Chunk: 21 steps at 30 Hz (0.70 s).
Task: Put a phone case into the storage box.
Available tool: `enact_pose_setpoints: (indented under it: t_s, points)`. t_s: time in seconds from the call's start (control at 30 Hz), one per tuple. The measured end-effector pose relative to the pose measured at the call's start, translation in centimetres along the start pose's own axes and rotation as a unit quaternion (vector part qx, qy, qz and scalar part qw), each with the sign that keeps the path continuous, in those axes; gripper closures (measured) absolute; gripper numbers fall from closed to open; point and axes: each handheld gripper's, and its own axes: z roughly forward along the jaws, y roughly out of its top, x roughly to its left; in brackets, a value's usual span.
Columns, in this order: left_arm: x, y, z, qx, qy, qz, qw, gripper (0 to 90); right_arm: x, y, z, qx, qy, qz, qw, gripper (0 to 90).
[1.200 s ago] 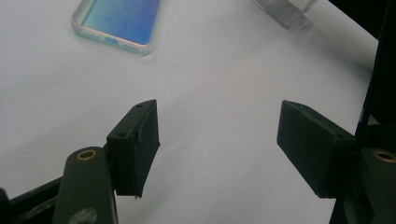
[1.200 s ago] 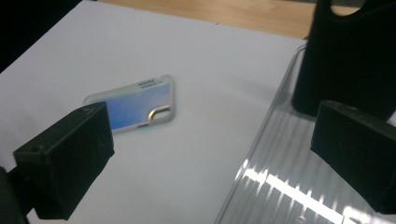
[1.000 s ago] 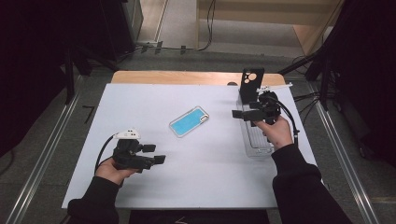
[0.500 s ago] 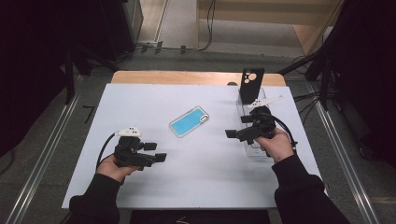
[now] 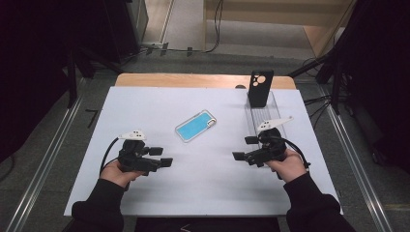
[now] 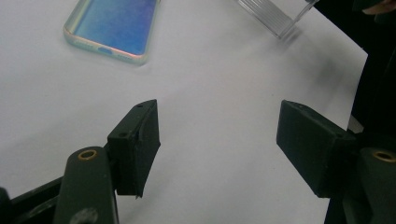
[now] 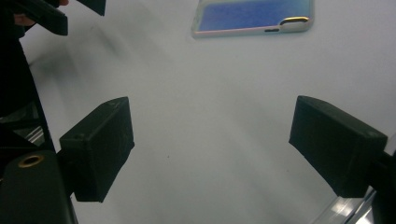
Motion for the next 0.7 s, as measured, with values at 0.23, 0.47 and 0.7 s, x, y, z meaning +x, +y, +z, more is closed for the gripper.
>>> enact_pose_setpoints:
  t_s: [0.23, 0.47, 0.7]
  points:
    - [-0.3, 0.1, 0.1, -0.004, 0.001, 0.004, 1.0, 30.4, 0.7, -1.7, -0.1, 0.014, 0.009, -0.023, 0.9996, 12.7]
    - [-0.4, 0.1, 0.0, -0.012, 0.002, 0.007, 0.9999, 30.3, 1.0, -3.5, -0.9, 0.024, 0.015, -0.038, 0.9989, 12.9]
    - [-0.8, 0.2, 0.1, -0.033, 0.0, 0.016, 0.9993, 29.8, 0.6, -5.0, -1.1, 0.034, 0.023, -0.033, 0.9986, 12.9]
